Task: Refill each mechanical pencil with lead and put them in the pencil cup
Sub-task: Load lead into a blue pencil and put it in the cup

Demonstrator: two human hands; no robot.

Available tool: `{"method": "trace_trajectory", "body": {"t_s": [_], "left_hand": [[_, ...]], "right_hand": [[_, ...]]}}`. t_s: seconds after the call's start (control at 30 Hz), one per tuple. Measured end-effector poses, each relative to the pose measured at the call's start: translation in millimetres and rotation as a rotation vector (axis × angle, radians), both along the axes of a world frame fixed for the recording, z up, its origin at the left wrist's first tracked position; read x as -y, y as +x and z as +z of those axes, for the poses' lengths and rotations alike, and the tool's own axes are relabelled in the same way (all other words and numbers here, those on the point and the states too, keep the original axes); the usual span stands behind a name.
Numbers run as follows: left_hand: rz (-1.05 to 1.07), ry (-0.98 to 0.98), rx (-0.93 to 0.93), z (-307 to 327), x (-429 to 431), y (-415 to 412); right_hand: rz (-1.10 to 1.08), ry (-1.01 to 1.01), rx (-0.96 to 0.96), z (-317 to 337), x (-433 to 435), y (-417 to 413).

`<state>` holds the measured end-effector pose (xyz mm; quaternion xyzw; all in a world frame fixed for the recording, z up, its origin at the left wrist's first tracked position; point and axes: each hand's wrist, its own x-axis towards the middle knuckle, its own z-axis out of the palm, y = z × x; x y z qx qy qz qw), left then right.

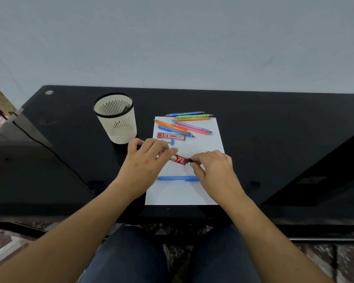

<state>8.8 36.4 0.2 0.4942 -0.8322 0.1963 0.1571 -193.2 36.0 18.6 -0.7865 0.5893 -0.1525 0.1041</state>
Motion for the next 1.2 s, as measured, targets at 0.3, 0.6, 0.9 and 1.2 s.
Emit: {"method": "trace_trajectory", "body": {"t_s": [0.3,0.6,0.9,1.2], "left_hand": [[0.02,-0.022,-0.034,-4.9,0.8,-3.1],[0.028,-0.012,-0.043,-4.3,1.6,-5.9],[0.049,0.016,-0.042,-3.1,0.6,-6.5],[0.021,-0.035,-0.065,-1.7,-1.5,-5.2]], "right_hand": [[-0.022,-0.018,0.0,-2.5,2.4,-0.6],[-0.043,-0.014,-0.019,-3.1,5.5,-1.2],[-0.04,-0.021,-0.04,-1.6,5.3,-1.0],[-0.044,-0.033,-0.007,-0.7,3.5,-0.2]]}}
